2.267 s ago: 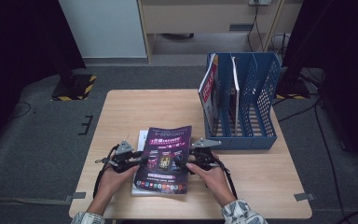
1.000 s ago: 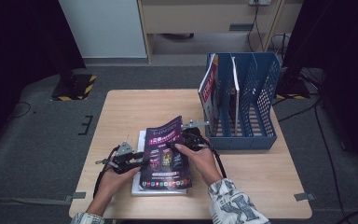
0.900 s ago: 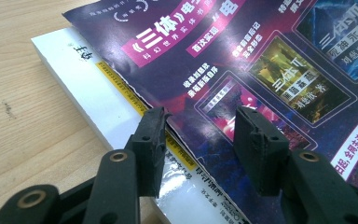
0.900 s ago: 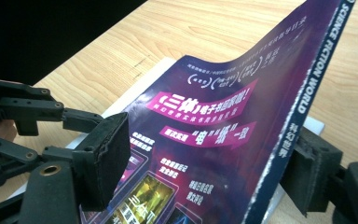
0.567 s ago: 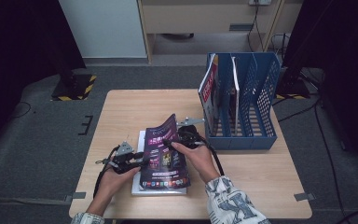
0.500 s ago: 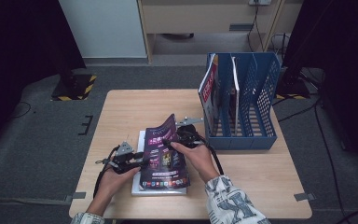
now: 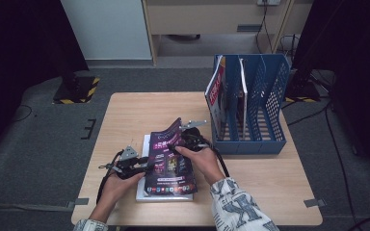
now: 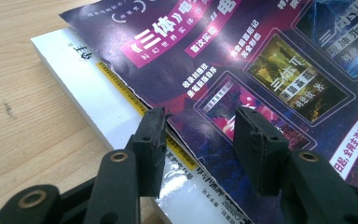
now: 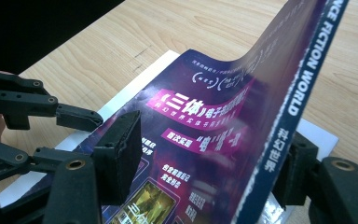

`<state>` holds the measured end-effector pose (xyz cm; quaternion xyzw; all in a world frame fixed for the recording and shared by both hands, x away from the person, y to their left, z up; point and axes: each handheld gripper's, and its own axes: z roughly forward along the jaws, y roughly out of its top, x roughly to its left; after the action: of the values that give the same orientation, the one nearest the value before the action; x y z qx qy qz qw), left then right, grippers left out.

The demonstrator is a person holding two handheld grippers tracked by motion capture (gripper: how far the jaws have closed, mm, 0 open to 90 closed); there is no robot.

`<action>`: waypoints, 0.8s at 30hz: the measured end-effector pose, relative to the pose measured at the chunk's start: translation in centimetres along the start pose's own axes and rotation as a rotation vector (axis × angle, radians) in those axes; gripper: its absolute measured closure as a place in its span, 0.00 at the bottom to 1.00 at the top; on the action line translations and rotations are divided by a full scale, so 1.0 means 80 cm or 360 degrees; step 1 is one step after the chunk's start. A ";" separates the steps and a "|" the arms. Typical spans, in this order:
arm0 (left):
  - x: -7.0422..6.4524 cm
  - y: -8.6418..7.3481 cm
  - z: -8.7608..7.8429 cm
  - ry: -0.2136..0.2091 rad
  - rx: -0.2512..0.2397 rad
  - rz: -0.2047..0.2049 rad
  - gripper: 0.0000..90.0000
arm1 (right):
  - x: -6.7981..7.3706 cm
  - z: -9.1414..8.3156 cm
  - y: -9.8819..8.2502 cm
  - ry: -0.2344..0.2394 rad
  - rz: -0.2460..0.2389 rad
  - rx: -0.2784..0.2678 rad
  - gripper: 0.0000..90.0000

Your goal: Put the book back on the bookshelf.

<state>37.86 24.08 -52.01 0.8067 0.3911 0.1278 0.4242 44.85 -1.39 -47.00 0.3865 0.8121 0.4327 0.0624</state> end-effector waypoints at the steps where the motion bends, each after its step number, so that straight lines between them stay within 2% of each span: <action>1: 0.000 0.000 0.000 0.0000 0.0000 0.0000 0.60 | 0.000 0.000 0.000 0.0000 0.0000 0.0000 0.40; 6: 0.000 0.000 0.000 -0.0001 0.0002 0.0002 0.60 | -0.001 0.005 0.001 0.0009 -0.0026 0.0011 0.41; 9: 0.000 0.000 0.000 0.0000 0.0002 0.0002 0.60 | -0.002 0.013 -0.003 0.0008 -0.0045 0.0066 0.42; 12: 0.000 0.000 0.000 -0.0001 0.0004 0.0001 0.60 | -0.001 0.014 -0.004 0.0011 -0.0030 0.0108 0.43; 13: 0.000 0.000 0.000 -0.0001 0.0003 0.0001 0.60 | -0.005 0.014 -0.005 0.0037 -0.0009 0.0107 0.46; 16: 0.000 0.001 0.000 0.0000 0.0004 0.0003 0.60 | -0.006 0.012 -0.005 0.0028 -0.0007 0.0100 0.52; 20: 0.000 0.001 0.000 -0.0001 0.0005 0.0003 0.60 | -0.004 0.009 -0.004 -0.0016 -0.0070 0.0049 0.64; 24: 0.000 0.001 0.000 -0.0001 0.0006 -0.0007 0.60 | -0.002 0.008 -0.004 -0.0042 -0.0081 0.0034 0.69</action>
<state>37.92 24.06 -51.96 0.8066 0.3930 0.1258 0.4233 45.06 -1.22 -47.66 0.3721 0.8253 0.4173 0.0800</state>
